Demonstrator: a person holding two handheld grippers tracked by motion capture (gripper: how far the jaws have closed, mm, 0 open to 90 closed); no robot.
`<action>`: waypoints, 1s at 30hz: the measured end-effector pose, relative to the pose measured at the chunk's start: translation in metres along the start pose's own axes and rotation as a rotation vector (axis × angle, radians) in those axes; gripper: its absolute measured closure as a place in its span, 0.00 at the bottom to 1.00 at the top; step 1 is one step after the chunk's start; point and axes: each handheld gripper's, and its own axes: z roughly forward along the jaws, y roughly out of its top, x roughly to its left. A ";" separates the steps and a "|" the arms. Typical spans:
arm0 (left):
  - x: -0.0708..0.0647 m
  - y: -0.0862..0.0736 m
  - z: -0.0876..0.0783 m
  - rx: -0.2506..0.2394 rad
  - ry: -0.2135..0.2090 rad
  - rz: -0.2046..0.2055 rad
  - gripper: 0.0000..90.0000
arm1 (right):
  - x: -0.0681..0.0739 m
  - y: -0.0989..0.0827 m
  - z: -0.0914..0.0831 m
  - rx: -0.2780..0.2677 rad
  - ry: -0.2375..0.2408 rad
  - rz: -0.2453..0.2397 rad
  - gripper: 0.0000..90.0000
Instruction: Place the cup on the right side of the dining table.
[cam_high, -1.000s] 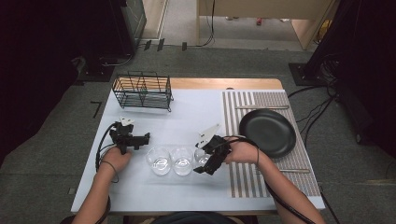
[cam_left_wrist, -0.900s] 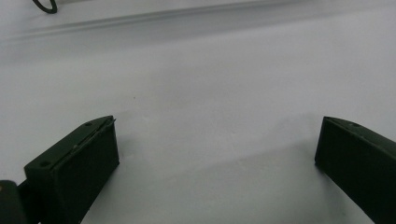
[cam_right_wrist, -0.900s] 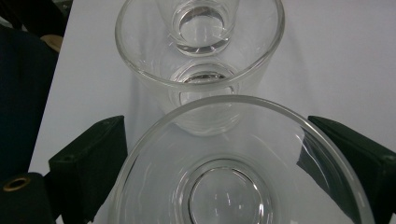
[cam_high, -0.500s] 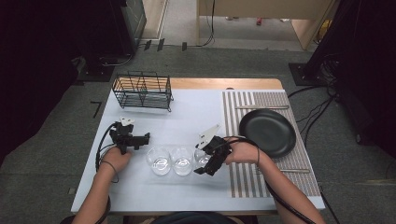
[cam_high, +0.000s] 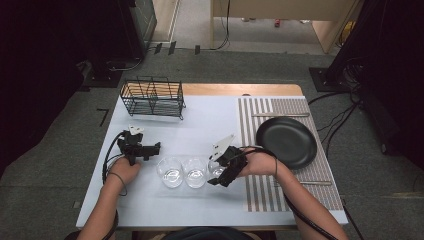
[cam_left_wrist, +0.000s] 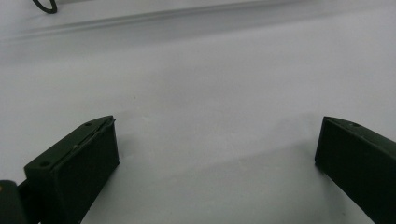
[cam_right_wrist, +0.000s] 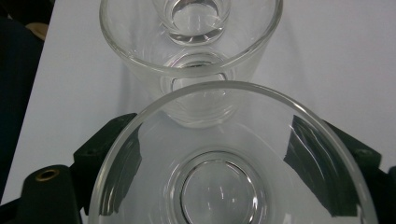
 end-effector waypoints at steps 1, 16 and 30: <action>0.000 0.000 0.000 0.000 0.000 0.000 0.00 | 0.000 0.000 0.000 0.000 0.000 0.000 0.20; 0.000 0.000 0.000 0.000 0.000 0.000 0.00 | 0.000 0.000 -0.002 -0.019 -0.006 -0.017 0.21; 0.000 0.000 0.000 0.000 0.000 0.000 0.00 | -0.001 -0.001 -0.003 -0.031 -0.007 -0.013 0.21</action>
